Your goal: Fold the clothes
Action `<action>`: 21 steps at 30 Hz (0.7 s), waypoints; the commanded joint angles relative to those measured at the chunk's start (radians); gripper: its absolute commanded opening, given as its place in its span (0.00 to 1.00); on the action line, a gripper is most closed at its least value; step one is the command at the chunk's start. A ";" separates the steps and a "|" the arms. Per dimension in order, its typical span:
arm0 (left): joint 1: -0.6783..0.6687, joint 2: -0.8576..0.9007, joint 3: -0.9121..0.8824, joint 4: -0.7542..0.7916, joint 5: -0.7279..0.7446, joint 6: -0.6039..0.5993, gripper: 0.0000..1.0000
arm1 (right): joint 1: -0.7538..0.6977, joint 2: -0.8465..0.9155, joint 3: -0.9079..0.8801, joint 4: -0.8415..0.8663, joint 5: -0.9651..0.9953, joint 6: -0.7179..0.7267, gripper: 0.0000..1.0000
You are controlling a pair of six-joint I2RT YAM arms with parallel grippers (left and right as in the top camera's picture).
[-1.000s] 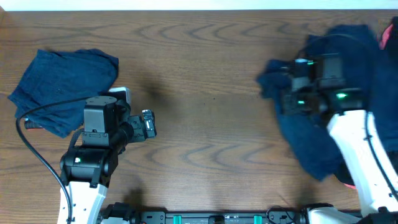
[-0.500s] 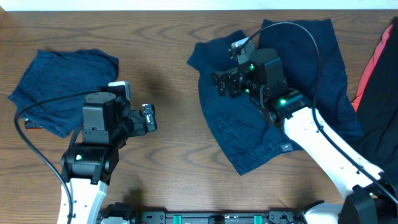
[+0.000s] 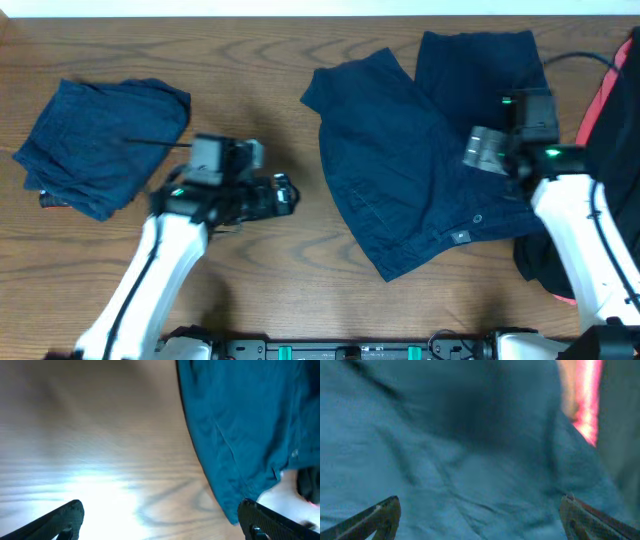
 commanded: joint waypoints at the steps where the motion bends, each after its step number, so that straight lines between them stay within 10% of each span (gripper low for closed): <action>1: -0.097 0.101 0.016 0.039 0.077 -0.136 0.97 | -0.074 -0.006 0.006 -0.026 0.026 0.012 0.99; 17: -0.568 0.459 0.016 0.454 0.110 -0.745 0.86 | -0.140 -0.006 0.005 -0.064 0.027 -0.006 0.99; 19: -0.602 0.475 0.016 0.500 0.109 -0.752 0.75 | -0.140 -0.006 0.005 -0.064 0.027 -0.006 0.99; 21: -0.621 0.478 0.016 0.504 0.079 -0.751 0.43 | -0.140 -0.006 0.005 -0.065 0.027 -0.007 0.99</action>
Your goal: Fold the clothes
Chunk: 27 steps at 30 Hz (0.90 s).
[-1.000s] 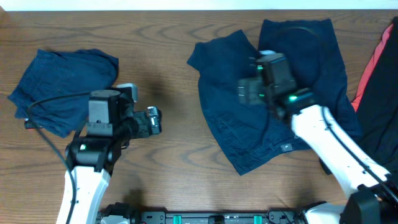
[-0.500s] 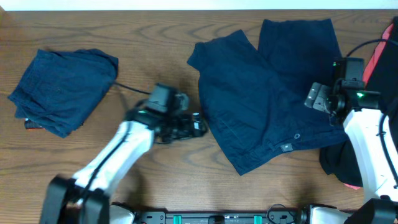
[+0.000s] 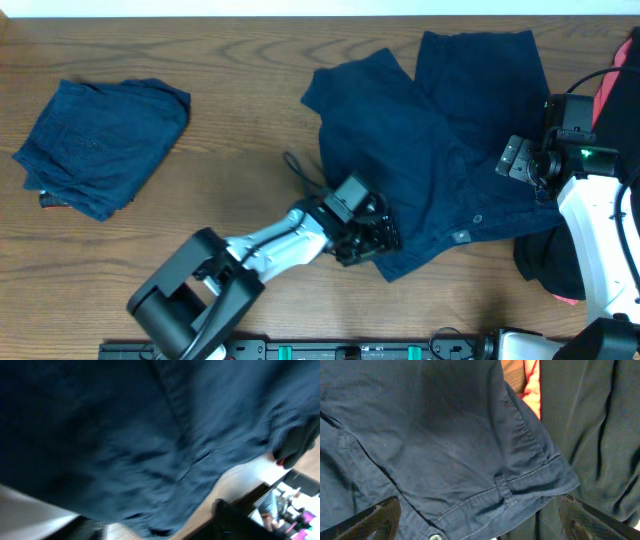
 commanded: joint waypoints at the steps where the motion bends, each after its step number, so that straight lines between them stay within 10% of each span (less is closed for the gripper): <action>1: -0.024 0.019 0.008 -0.006 -0.052 -0.065 0.15 | -0.010 -0.006 0.006 -0.005 0.015 -0.009 0.99; 8: 0.146 -0.018 0.012 -0.202 -0.142 0.142 0.06 | -0.024 -0.006 0.006 -0.014 0.014 -0.010 0.99; 15: 0.641 -0.122 0.243 -0.404 -0.408 0.615 0.06 | -0.029 -0.006 0.006 -0.012 0.009 -0.009 0.99; 18: 0.817 -0.122 0.411 -0.420 -0.285 0.665 0.99 | -0.029 -0.006 0.006 -0.011 -0.031 -0.010 0.99; 27: 0.883 -0.124 0.469 -0.858 0.061 0.675 0.98 | -0.029 -0.005 0.006 -0.044 -0.124 -0.095 0.94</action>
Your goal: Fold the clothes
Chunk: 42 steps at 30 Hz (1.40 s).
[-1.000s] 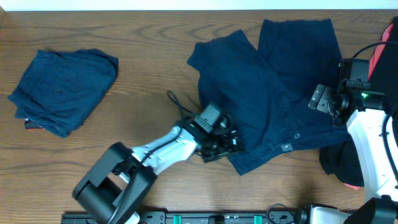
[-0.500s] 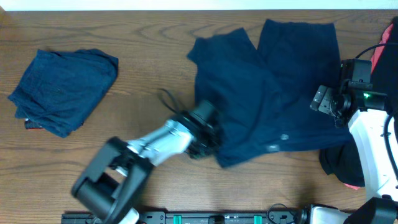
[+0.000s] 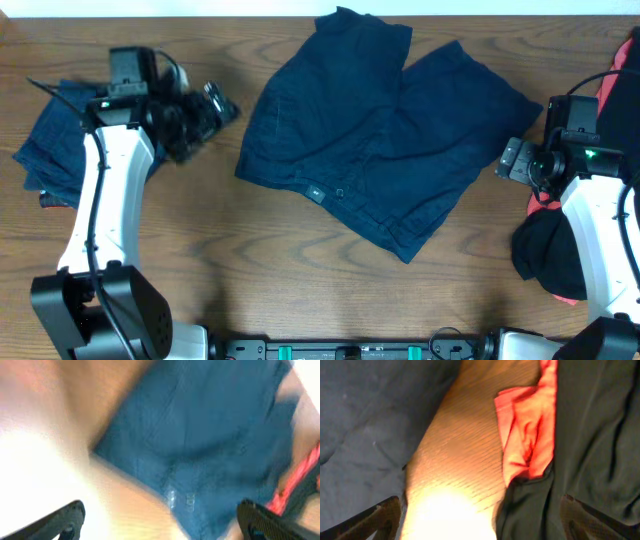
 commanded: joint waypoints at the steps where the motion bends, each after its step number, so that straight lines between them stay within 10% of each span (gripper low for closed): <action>1: -0.068 0.019 -0.055 -0.100 0.106 0.047 0.98 | -0.008 -0.005 0.006 -0.040 -0.048 -0.040 0.78; 3: -0.132 0.019 -0.095 -0.117 0.109 0.047 0.98 | -0.008 -0.004 0.001 -0.074 -0.074 -0.032 0.34; 6: -0.266 0.019 -0.166 -0.072 0.126 0.020 0.98 | -0.011 -0.004 -0.024 -0.097 -0.087 0.024 0.12; 19: -0.861 0.058 -0.433 0.630 0.074 -0.510 0.98 | -0.216 -0.004 -0.244 0.008 -0.088 0.107 0.10; 28: -1.013 0.222 -0.433 0.902 0.043 -0.743 0.95 | -0.352 -0.004 -0.261 0.051 -0.073 0.103 0.18; 31: -1.016 0.278 -0.433 0.971 0.042 -0.766 0.72 | -0.367 -0.004 -0.272 0.060 -0.073 0.104 0.18; 33: -1.003 0.299 -0.433 0.978 0.034 -0.763 0.09 | -0.367 -0.004 -0.278 0.066 -0.072 0.103 0.18; 42: -0.774 0.187 -0.433 0.414 0.023 -0.470 0.06 | -0.365 -0.004 -0.279 0.104 -0.199 0.014 0.18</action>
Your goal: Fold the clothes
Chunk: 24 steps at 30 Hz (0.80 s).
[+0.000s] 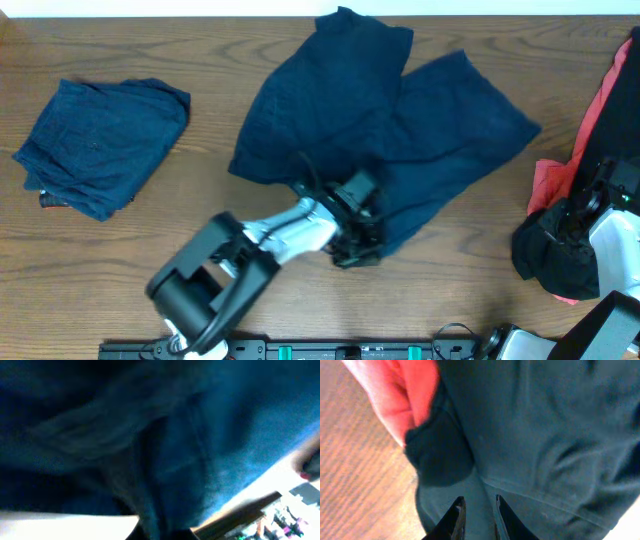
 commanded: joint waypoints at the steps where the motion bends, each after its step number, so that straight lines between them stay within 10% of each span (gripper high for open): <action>1: 0.146 -0.058 -0.015 -0.202 -0.100 0.189 0.06 | -0.007 -0.004 -0.006 0.028 -0.128 -0.089 0.18; 9: 0.605 -0.209 -0.014 -0.491 -0.378 0.465 0.10 | -0.007 -0.003 -0.011 0.036 -0.175 -0.126 0.19; 13: 0.805 -0.249 -0.015 -0.546 -0.318 0.467 0.40 | -0.007 0.025 -0.045 0.109 -0.175 -0.151 0.22; 17: 0.867 -0.251 -0.015 -0.588 -0.254 0.494 0.66 | -0.007 0.083 -0.105 0.245 -0.175 -0.159 0.22; 24: 0.823 -0.252 -0.015 -0.635 -0.202 0.497 0.66 | -0.017 0.233 -0.142 0.441 -0.034 -0.116 0.30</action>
